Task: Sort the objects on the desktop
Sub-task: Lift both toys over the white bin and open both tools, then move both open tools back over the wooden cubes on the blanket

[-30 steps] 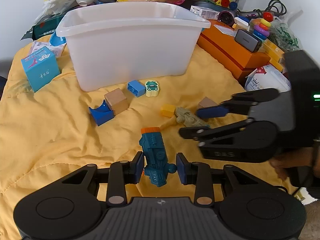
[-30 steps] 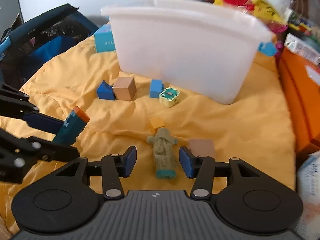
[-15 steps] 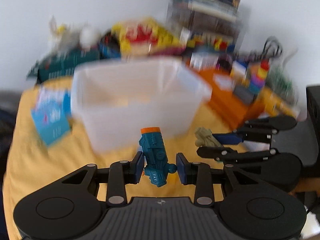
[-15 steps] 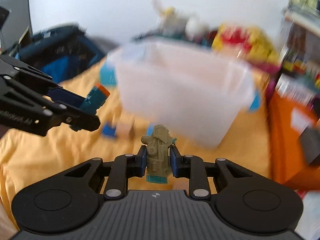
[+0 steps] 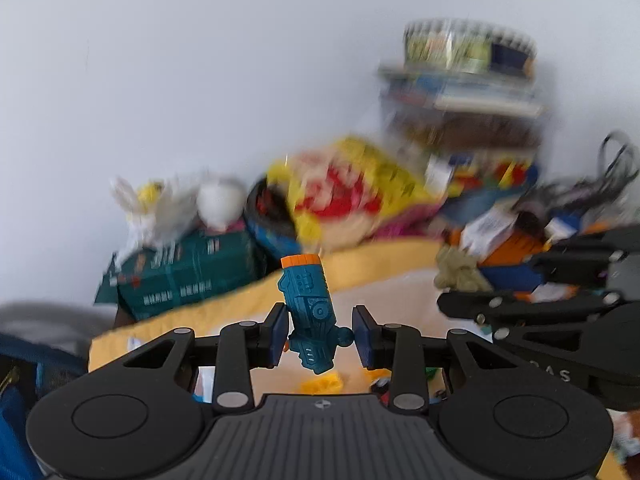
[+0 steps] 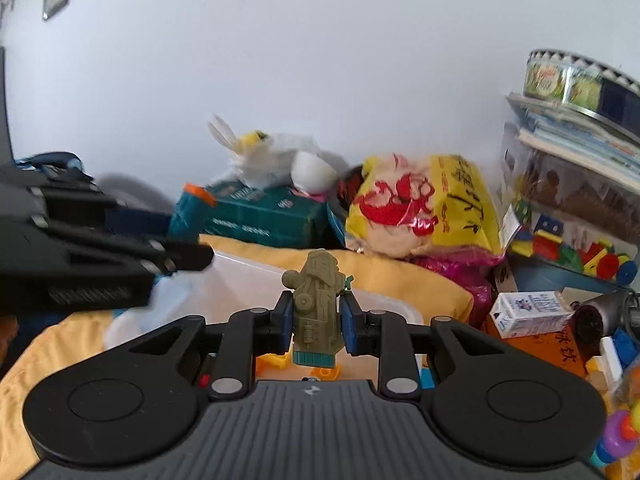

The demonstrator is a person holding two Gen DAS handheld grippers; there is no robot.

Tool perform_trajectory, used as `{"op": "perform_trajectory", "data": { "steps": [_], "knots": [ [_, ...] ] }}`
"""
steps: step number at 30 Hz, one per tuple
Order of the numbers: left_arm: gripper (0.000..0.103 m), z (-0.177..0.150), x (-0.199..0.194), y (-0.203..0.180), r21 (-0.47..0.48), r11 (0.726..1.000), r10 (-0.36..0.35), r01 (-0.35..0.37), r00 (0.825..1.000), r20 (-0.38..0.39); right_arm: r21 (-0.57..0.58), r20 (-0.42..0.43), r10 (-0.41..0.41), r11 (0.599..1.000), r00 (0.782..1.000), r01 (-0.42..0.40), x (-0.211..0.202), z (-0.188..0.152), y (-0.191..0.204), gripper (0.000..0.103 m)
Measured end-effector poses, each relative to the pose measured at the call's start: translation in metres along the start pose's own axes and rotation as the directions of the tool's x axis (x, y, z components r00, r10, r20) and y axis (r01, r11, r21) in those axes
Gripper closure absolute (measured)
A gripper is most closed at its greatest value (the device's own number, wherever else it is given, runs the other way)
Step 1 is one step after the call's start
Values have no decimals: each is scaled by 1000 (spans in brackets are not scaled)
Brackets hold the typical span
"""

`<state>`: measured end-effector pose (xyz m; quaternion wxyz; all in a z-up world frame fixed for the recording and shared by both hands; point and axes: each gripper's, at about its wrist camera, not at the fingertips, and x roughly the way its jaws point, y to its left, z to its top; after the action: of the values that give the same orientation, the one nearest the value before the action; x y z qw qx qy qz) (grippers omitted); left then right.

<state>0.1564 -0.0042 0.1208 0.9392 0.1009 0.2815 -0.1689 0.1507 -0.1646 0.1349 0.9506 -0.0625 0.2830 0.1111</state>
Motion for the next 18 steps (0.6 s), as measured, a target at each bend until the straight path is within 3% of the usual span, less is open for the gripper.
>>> {"op": "perform_trajectory", "data": {
  "steps": [2, 4, 8, 15, 18],
  "knots": [
    [64, -10, 26, -5, 30, 1000, 8, -5, 995, -102, 18, -66, -2, 1000, 998, 3, 19, -8, 0, 74],
    [63, -18, 33, -11, 36, 999, -3, 8, 988, -152, 29, -95, 1, 1000, 995, 2, 26, -18, 1, 70],
    [58, -30, 14, -10, 5, 1000, -12, 12, 993, -119, 23, -66, -10, 1000, 998, 12, 13, -33, 4, 59],
    [48, -42, -48, -11, -18, 999, -44, 44, 999, 4, 19, 9, 49, 999, 999, -49, -25, -48, 8, 54],
    [41, -62, -63, -17, -10, 999, -39, 40, 999, 10, 9, 3, 66, 998, 998, -66, -39, -64, 14, 54]
  ]
}}
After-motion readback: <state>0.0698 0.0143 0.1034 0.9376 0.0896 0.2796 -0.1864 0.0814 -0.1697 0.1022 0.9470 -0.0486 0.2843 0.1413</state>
